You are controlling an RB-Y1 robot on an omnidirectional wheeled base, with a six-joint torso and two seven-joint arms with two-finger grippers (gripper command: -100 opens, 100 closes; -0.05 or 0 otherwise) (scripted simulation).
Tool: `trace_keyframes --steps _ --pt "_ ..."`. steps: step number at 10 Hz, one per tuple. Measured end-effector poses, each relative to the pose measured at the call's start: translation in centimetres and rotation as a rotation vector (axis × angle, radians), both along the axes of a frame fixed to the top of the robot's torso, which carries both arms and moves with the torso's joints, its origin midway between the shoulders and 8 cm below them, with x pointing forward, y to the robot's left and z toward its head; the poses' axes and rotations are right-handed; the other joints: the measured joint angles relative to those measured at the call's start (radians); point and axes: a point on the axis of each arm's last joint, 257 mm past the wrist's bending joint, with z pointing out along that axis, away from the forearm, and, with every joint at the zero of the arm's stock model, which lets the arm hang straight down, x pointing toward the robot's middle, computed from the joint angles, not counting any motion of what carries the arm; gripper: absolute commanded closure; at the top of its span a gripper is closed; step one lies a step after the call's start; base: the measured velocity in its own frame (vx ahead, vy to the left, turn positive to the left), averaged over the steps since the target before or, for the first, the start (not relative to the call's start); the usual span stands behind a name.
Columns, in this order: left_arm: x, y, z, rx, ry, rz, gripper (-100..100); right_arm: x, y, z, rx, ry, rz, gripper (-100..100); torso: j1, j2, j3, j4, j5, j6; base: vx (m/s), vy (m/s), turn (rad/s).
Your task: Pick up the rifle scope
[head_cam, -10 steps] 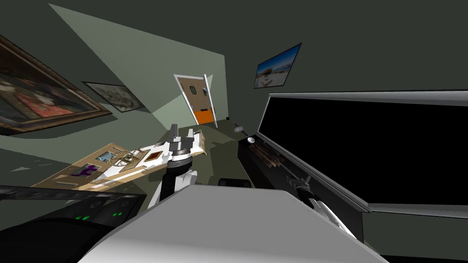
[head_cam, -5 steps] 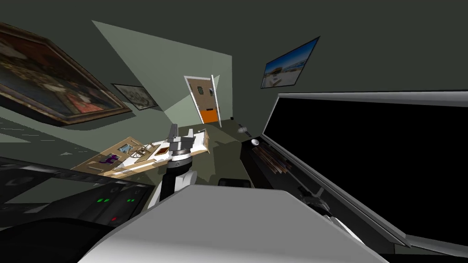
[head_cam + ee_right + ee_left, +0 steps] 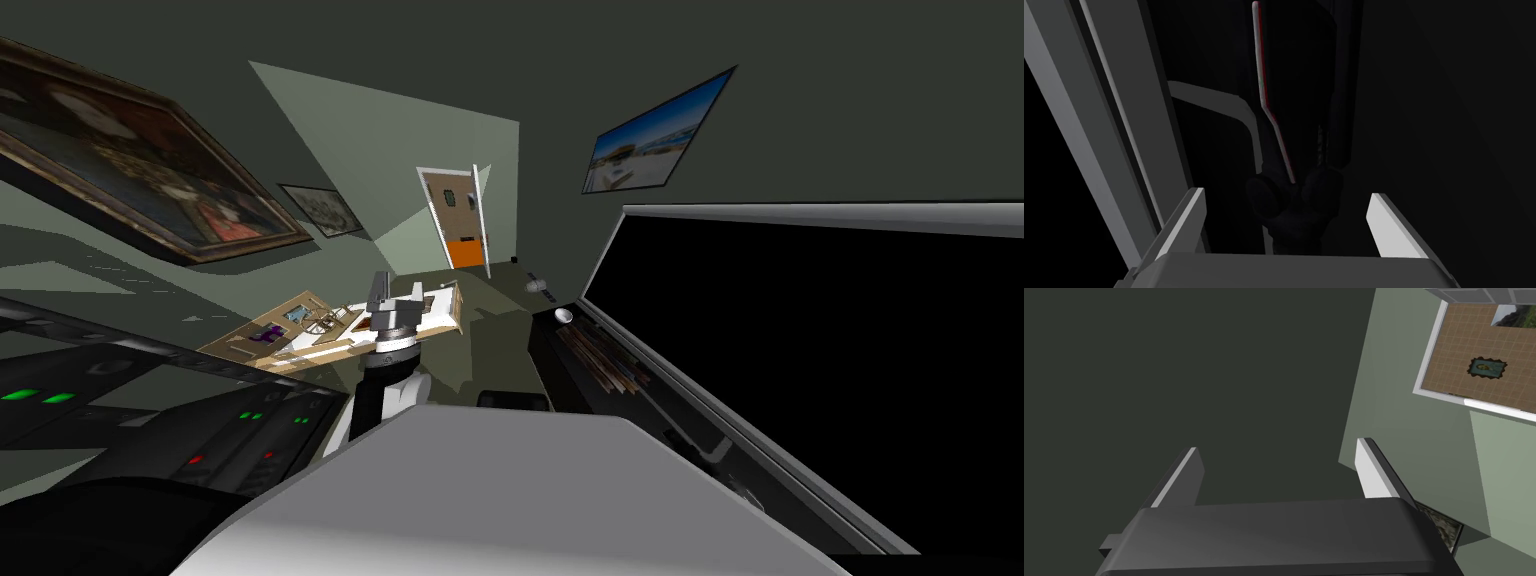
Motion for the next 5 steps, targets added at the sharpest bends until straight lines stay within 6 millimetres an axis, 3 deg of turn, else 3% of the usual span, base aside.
trace_keyframes --steps 2,3,4,5 --pt "0.0 0.0 0.0 0.000 0.000 0.000 0 -3.2 0.5 -1.2 -0.004 0.081 0.011 -100 -0.001 0.000 0.000 0.000 0.000 0.000 0.036 -0.063 0.032" --pt "0.0 0.0 0.0 0.000 0.000 0.000 0 -3.3 0.5 -1.1 -0.005 0.083 0.011 0 0.002 0.001 0.000 0.000 0.000 0.000 0.004 -0.008 0.001" --pt "0.0 0.0 0.0 0.000 0.000 0.000 0 -3.3 0.5 -1.1 -0.005 0.083 0.011 -100 0.004 0.002 0.001 0.000 0.001 0.000 -0.025 -0.079 0.018" --pt "0.0 0.0 0.0 0.000 0.000 0.000 0 -2.5 1.0 -1.6 -0.002 0.082 0.010 -100 0.000 0.003 0.002 0.001 0.000 0.000 -0.058 -0.118 0.048"
